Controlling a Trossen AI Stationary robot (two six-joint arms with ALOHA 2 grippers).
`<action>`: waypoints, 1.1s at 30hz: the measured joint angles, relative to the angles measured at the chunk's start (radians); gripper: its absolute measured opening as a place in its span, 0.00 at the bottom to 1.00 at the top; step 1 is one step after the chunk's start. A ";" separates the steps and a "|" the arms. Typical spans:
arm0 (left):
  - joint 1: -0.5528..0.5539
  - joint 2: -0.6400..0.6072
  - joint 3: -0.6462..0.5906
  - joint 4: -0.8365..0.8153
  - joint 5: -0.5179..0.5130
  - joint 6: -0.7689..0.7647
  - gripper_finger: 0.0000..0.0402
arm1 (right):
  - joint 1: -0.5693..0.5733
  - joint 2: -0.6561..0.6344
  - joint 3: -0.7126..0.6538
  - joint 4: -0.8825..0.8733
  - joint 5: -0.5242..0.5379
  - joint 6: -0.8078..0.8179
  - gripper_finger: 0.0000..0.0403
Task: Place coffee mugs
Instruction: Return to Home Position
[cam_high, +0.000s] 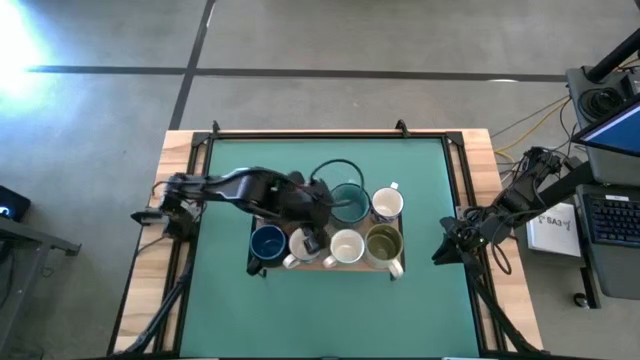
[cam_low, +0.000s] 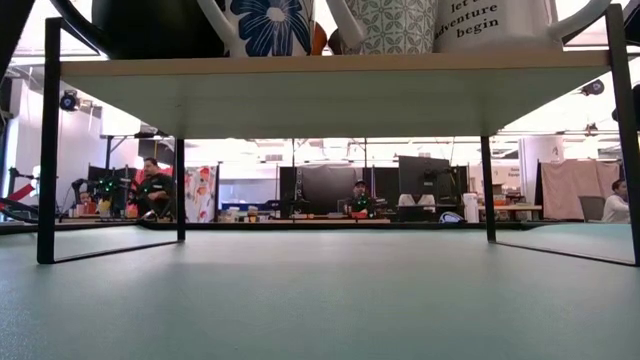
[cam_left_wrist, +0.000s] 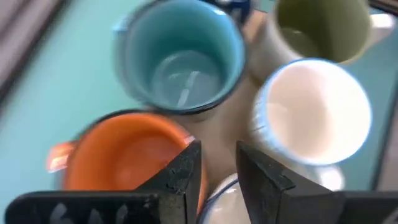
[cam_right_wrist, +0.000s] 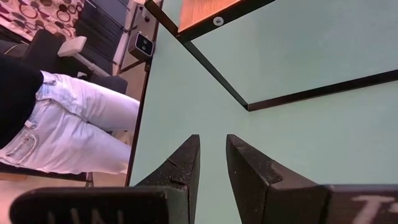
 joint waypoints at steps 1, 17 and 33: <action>-0.004 -0.012 0.000 -0.023 -0.025 0.000 0.20 | 0.000 0.000 0.000 0.000 0.000 0.000 0.17; -0.091 -0.351 -0.331 -0.105 -0.258 -0.079 0.20 | 0.000 0.000 0.000 0.000 0.000 0.000 0.17; -0.094 -1.005 -1.147 0.497 -0.263 0.048 0.20 | 0.000 0.000 0.000 0.000 0.000 0.000 0.17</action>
